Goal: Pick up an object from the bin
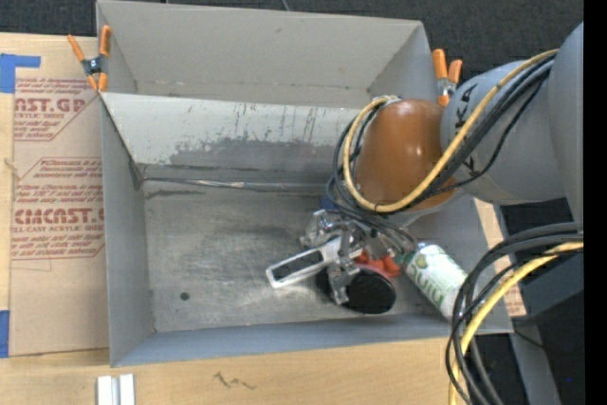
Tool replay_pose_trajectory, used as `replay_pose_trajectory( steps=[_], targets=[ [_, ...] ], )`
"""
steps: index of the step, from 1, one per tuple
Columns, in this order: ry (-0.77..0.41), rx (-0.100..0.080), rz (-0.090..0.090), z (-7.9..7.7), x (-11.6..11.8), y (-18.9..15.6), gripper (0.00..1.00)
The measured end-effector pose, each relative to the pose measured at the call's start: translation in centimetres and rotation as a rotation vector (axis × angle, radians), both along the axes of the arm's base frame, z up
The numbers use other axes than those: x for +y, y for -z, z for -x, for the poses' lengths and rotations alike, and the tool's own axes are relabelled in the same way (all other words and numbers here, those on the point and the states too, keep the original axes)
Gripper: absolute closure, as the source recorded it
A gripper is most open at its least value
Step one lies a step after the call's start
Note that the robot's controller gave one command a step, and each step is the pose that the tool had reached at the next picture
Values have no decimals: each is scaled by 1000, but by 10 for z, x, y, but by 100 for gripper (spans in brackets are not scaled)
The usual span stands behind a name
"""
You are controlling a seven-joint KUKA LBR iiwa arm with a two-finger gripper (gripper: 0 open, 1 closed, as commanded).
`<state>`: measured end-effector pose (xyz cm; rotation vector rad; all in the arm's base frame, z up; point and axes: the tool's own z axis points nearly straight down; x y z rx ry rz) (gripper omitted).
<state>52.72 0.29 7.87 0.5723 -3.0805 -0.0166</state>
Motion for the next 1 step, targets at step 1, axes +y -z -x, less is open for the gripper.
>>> replay_pose_trajectory(
  steps=[1],
  targets=[
    [-1,-4,0,-1,0,0,100]
  ],
)
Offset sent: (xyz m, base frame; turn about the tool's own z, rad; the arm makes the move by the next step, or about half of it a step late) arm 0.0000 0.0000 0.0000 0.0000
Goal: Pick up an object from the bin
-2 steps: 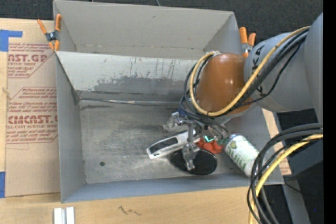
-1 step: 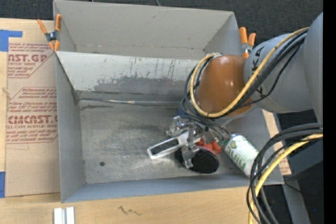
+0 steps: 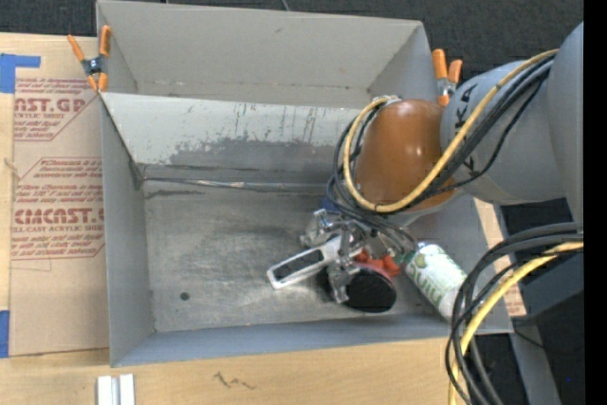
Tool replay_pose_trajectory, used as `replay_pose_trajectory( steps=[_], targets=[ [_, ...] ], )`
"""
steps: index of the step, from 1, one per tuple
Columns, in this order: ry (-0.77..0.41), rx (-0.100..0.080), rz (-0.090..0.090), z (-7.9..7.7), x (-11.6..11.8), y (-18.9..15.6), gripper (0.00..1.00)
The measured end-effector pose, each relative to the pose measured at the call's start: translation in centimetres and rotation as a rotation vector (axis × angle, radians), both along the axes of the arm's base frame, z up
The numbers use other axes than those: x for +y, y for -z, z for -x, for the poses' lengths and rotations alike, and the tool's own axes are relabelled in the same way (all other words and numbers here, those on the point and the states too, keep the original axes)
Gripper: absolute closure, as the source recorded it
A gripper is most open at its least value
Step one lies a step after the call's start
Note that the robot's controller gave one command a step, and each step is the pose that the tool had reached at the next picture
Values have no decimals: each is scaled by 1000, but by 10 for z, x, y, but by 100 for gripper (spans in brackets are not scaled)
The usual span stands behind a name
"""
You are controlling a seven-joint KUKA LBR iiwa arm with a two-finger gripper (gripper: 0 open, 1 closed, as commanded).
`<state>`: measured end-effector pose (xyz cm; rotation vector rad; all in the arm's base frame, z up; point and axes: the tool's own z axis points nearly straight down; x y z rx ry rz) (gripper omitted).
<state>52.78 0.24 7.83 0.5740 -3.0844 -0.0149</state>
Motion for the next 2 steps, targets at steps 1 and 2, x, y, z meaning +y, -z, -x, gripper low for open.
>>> replay_pose_trajectory(
  steps=[1,2],
  targets=[
    [0,-4,0,0,0,1,100],
    [0,-5,0,-1,0,1,100]
  ],
)
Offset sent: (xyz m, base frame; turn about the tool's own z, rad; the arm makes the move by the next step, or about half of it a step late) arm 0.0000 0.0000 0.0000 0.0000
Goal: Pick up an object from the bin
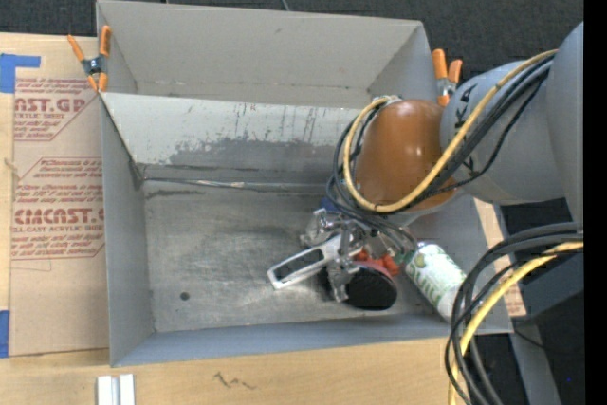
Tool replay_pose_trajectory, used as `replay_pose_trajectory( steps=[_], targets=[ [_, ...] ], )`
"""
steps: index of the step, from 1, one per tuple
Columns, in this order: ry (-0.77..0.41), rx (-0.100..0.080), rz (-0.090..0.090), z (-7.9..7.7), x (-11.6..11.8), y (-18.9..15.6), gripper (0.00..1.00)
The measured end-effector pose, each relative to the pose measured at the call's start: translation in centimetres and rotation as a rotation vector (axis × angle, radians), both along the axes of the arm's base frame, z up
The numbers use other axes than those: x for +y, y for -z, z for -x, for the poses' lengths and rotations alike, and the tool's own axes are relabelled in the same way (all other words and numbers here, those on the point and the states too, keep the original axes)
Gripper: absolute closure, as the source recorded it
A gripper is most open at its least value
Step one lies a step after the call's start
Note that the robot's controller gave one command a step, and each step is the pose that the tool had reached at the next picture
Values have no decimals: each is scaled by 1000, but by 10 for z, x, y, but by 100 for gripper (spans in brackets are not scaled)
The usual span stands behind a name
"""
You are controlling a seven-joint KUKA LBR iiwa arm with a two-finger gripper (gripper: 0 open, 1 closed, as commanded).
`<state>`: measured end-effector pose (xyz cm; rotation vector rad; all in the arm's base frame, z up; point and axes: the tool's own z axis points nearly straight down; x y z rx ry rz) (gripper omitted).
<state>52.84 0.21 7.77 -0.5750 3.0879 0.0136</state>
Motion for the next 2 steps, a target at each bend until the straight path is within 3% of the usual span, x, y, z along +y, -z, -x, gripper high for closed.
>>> replay_pose_trajectory(
  steps=[2],
  targets=[
    [0,-1,0,0,0,0,100]
  ],
)
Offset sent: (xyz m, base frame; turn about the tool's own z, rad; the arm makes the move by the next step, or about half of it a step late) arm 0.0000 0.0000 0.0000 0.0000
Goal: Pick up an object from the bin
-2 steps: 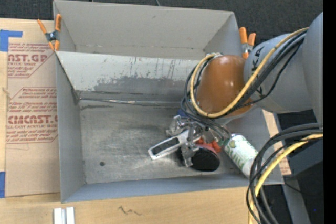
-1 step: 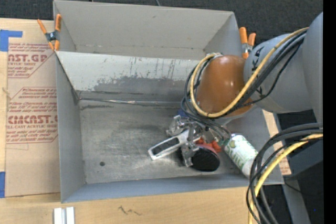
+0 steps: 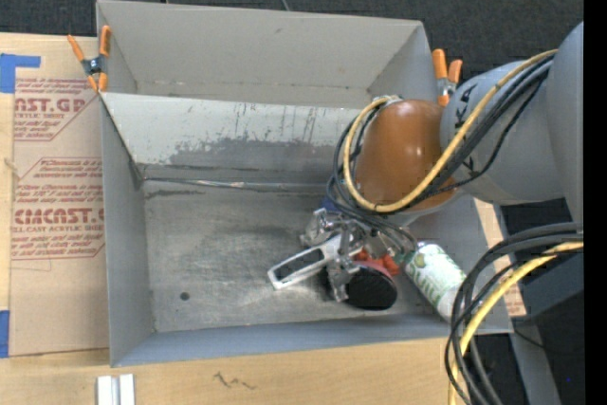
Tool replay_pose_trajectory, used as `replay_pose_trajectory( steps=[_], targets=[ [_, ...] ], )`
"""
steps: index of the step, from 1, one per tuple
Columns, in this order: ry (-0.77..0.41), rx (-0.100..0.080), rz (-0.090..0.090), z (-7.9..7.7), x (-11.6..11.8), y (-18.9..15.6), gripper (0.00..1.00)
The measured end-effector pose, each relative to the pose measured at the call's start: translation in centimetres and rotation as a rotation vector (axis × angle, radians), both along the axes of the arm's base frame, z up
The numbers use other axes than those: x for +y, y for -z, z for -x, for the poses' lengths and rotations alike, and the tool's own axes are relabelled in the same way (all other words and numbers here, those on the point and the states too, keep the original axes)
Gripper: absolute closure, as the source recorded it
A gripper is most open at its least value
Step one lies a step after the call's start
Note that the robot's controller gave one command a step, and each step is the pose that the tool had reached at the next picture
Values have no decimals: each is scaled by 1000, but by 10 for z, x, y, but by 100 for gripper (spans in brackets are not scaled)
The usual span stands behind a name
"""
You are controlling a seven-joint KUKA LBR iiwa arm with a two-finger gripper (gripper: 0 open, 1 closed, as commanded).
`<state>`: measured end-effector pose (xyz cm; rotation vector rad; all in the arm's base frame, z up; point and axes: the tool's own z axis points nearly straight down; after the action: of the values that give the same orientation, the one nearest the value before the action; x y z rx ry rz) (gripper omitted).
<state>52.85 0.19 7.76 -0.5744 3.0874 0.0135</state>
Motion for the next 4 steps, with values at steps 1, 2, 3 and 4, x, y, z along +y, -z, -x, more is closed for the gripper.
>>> replay_pose_trajectory(
  steps=[1,2,3,4],
  targets=[
    [0,0,0,0,0,0,100],
    [0,0,0,0,0,0,100],
    [49,0,7,11,10,-47,100],
    [49,0,7,11,10,-47,100]
  ],
)
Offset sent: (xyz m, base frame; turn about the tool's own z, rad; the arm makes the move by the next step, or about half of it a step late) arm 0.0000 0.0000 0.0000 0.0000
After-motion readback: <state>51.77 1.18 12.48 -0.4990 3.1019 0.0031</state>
